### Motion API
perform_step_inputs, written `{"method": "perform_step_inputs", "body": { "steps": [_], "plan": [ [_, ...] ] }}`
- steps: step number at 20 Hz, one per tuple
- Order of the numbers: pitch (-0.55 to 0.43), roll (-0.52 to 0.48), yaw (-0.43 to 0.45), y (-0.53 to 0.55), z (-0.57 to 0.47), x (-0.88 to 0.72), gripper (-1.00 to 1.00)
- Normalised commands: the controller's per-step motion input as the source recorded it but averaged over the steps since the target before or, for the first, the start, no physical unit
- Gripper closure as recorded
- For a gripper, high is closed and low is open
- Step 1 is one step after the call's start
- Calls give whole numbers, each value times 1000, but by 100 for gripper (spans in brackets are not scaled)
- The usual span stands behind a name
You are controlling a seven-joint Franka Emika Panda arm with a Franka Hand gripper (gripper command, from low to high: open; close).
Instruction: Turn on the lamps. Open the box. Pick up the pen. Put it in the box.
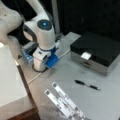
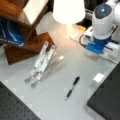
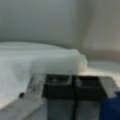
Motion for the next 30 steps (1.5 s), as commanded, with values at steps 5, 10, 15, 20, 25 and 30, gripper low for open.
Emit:
{"method": "perform_step_inputs", "body": {
  "steps": [5, 10, 15, 20, 25, 30],
  "plan": [
    [-569, 74, 9, -36, -451, -1000, 100],
    [-502, 86, 11, -43, -239, -1000, 100],
    [-468, 102, 21, -31, -31, -928, 100],
    [-441, 120, 27, -43, 54, -682, 100],
    [-348, 127, 27, -44, -3, -479, 100],
    [-241, 126, 8, -5, -3, -388, 100]
  ]
}}
